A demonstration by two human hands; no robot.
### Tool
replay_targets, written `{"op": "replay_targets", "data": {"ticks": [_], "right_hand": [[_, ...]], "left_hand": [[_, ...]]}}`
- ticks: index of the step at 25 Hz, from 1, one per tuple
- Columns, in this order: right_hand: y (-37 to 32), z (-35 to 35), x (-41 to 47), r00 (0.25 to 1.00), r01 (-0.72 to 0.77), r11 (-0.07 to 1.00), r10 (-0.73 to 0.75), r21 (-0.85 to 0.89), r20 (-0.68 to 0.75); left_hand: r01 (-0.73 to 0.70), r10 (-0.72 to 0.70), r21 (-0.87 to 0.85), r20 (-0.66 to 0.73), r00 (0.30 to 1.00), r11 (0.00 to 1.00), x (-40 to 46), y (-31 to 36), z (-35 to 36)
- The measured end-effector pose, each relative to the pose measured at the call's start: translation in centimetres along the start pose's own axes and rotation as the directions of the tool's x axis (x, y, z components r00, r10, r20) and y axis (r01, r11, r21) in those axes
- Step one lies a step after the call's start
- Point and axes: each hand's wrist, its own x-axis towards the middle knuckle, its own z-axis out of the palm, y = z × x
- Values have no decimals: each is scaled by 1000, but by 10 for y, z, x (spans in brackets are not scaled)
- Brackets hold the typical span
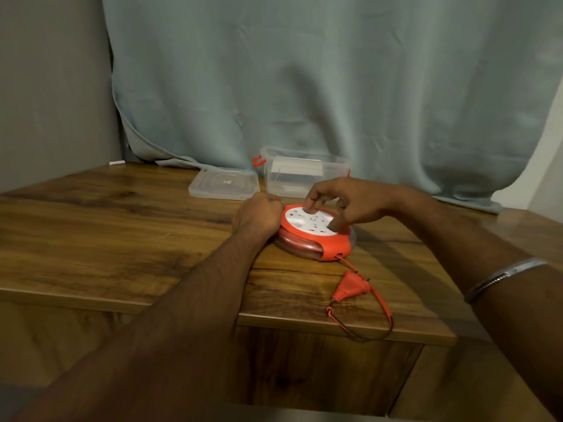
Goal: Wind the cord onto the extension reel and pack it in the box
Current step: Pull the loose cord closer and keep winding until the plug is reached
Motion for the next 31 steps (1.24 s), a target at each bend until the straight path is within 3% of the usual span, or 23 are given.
{"op": "replay_targets", "data": {"ticks": [6,15,18,22,28,31], "right_hand": [[12,2,0,999,-33,992,36,118,-26],[-4,12,7,992,-54,997,47,-58,-115],[-7,16,11,988,-120,992,116,-37,-99],[-16,30,19,958,-213,970,184,-114,-219],[-12,15,6,964,-35,995,9,-94,-264],[-1,2,-6,994,0,1000,-1,-3,-111]], "left_hand": [[12,-12,-4,-4,1000,1000,-1,0,0],[-8,8,14,0,1000,1000,-2,2,0],[2,-2,11,-1,1000,1000,-2,2,0],[-6,6,-8,-3,1000,1000,-2,1,-1],[6,-6,-27,8,1000,1000,-3,1,-3],[8,-7,-19,19,1000,1000,-3,1,-2]]}}
